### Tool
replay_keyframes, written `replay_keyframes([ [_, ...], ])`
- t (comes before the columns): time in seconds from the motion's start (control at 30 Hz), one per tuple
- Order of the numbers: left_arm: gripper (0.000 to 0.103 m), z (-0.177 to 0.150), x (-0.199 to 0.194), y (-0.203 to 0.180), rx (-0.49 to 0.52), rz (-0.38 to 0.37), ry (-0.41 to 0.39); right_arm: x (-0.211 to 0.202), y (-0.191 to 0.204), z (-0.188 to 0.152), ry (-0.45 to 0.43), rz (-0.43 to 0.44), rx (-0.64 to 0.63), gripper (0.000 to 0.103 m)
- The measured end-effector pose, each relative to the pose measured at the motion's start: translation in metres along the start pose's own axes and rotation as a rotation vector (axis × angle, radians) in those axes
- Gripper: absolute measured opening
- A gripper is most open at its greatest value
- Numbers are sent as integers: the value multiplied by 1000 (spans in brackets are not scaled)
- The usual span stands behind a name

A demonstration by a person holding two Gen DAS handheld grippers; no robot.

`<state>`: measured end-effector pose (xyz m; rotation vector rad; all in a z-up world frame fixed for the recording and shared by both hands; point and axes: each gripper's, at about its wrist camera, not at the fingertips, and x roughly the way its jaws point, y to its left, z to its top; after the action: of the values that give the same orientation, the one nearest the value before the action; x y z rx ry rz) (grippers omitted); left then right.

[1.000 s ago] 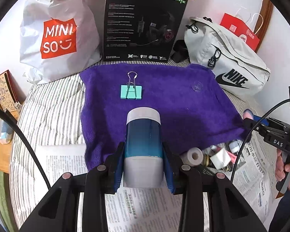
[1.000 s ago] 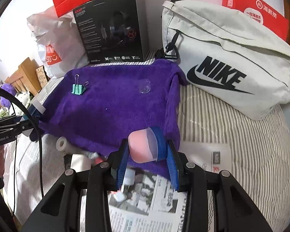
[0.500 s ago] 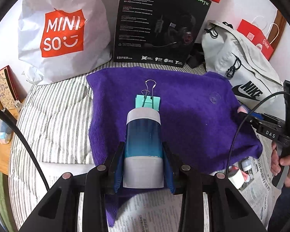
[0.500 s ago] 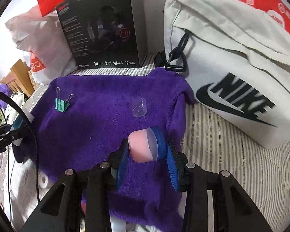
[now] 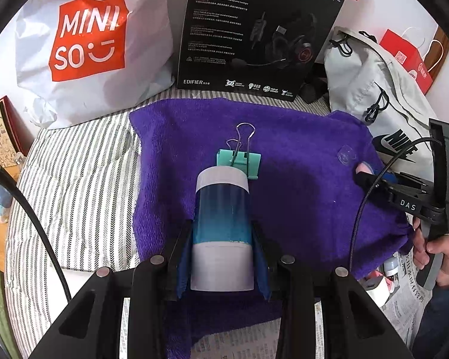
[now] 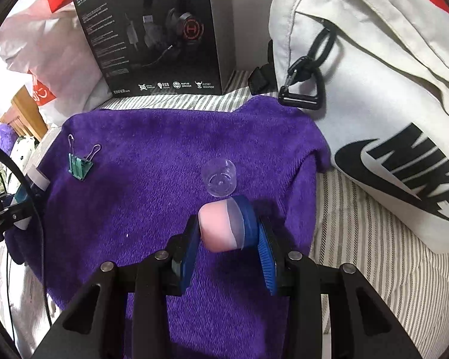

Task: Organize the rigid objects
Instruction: 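Carry the bottle beside the clip while the right tool sets the jar beside the cup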

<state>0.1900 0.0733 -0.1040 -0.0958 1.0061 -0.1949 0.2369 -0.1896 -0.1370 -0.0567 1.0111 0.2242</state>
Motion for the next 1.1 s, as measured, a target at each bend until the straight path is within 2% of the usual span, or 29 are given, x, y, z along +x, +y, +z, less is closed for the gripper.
replay_keyframes([
  [0.4,34,8,19,-5,12,5,32,8,5,0,6,-20,-60,38],
  [0.6,34,9,31,-8,28,33,48,6,6,-2,13,-6,-72,43],
  [0.77,34,9,34,-8,37,39,52,-6,6,-8,10,-14,-79,56],
  [1.03,34,7,34,-11,47,54,50,-28,2,-21,-3,-21,-58,58],
  [1.1,37,6,33,-12,52,51,56,-35,0,-25,-13,-20,-45,58],
])
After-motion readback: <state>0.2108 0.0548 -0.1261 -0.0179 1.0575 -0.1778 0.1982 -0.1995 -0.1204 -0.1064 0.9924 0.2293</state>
